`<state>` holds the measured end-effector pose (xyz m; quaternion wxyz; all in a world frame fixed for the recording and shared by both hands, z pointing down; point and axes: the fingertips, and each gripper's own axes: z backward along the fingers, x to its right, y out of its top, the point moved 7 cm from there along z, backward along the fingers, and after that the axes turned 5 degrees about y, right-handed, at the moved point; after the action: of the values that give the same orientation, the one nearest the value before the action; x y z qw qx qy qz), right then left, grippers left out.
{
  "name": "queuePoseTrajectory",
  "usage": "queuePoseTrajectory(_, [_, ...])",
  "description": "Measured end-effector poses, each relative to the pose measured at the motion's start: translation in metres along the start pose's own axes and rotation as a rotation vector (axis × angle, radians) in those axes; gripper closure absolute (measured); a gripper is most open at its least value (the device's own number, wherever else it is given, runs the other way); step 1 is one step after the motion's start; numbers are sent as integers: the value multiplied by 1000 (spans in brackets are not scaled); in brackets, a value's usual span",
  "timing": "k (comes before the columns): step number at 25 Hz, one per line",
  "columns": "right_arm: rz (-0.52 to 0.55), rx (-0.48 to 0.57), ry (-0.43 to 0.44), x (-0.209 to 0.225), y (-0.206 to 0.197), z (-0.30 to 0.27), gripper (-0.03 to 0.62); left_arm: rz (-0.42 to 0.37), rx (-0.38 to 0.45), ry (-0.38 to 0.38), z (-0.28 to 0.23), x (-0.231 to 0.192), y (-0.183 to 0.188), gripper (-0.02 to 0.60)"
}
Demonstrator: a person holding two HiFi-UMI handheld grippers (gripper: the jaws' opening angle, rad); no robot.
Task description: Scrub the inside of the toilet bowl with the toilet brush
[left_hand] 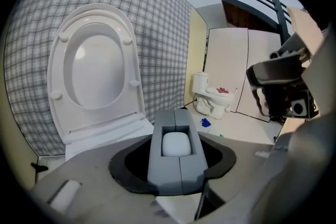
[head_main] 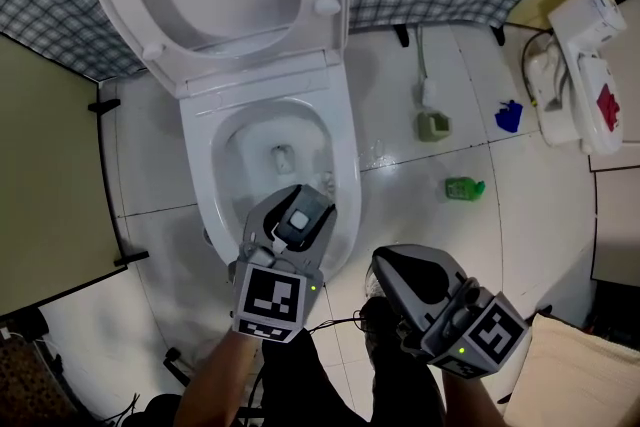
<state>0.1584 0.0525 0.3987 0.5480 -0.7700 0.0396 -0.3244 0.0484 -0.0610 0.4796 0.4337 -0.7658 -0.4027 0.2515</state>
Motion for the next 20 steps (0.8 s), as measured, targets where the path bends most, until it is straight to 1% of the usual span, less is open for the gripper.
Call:
queuePoseTrajectory(2, [-2, -3, 2, 0, -2, -1, 594, -60, -8, 11, -9, 4, -6, 370])
queuePoseTrajectory(4, [-3, -4, 5, -1, -3, -2, 594, -132, -50, 39, -20, 2, -23, 370])
queuePoseTrajectory(5, [-3, -6, 5, -1, -4, -3, 594, -147, -75, 52, -25, -2, -33, 370])
queuePoseTrajectory(7, [-5, -11, 0, 1, -5, -2, 594, -138, -108, 71, -35, -15, -54, 370])
queuePoseTrajectory(10, [-11, -17, -7, 5, -9, 1, 594, -93, -100, 97, -40, -33, -67, 370])
queuePoseTrajectory(13, [-16, -18, -9, 5, -12, 2, 594, -60, -61, 98, -35, -36, -53, 369])
queuePoseTrajectory(16, [-15, -11, -5, 3, -9, -1, 594, -56, -36, 71, -29, -27, -31, 370])
queuePoseTrajectory(20, [-8, 0, -2, 3, 1, -1, 594, -1, 1, 28, -21, -17, 0, 370])
